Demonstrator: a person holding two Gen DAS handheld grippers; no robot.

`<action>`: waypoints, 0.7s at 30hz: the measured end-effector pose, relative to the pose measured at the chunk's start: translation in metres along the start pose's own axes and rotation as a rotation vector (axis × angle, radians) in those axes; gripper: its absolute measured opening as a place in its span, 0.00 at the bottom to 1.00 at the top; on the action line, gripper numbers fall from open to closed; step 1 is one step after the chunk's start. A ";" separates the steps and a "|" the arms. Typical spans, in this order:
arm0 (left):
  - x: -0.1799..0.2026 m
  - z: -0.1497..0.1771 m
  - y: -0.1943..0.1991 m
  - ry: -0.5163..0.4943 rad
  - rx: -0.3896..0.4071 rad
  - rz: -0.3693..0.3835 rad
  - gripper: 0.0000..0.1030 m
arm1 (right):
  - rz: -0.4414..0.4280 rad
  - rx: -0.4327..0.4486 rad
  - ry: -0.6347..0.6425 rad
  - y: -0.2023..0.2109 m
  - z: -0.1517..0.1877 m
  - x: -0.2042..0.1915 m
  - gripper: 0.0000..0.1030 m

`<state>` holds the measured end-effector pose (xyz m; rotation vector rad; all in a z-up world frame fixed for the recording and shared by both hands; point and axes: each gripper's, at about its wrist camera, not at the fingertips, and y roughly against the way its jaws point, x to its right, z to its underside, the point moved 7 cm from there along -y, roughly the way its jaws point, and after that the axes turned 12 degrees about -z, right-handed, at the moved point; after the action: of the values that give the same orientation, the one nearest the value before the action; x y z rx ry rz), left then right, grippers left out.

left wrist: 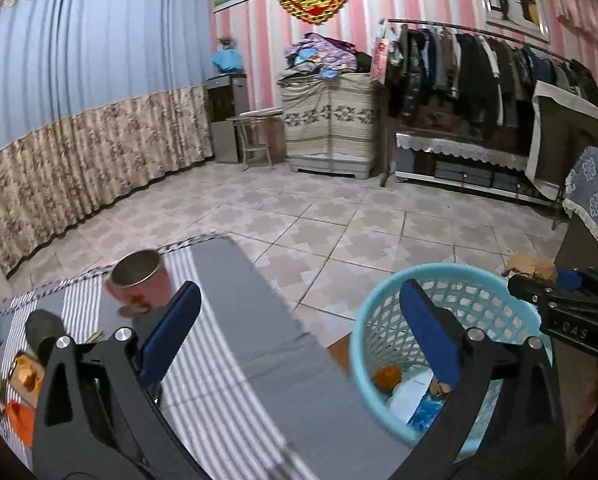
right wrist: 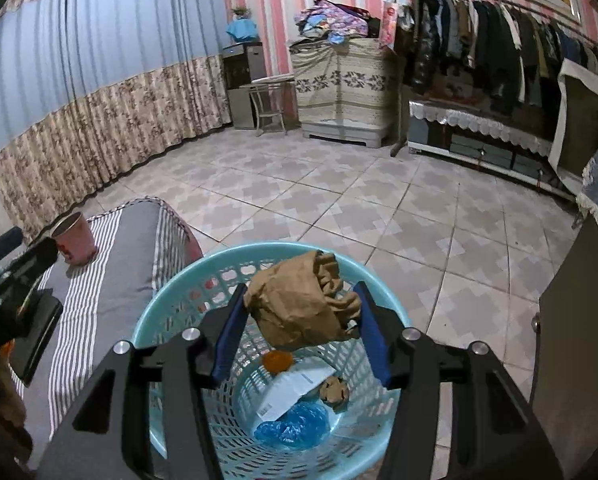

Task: Collect trash
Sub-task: 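Open the left gripper to drop the orange peel while the right releases the bundle, then move both grippers back over the table clutter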

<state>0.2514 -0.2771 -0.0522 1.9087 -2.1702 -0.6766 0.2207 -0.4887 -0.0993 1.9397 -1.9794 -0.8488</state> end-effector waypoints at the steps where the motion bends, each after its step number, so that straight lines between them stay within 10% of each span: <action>1: -0.005 0.001 0.002 0.001 0.002 -0.008 0.94 | -0.003 0.007 0.002 0.000 0.000 -0.003 0.60; 4: -0.024 0.003 0.007 0.015 0.003 -0.041 0.95 | -0.005 0.048 0.009 0.003 -0.003 -0.009 0.83; 21: -0.151 0.034 0.018 0.084 -0.033 -0.191 0.95 | 0.039 0.094 0.064 0.007 -0.001 -0.036 0.91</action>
<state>0.2456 -0.1219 -0.0488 2.1061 -1.9325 -0.6463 0.2187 -0.4544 -0.0863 1.9463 -2.0468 -0.6862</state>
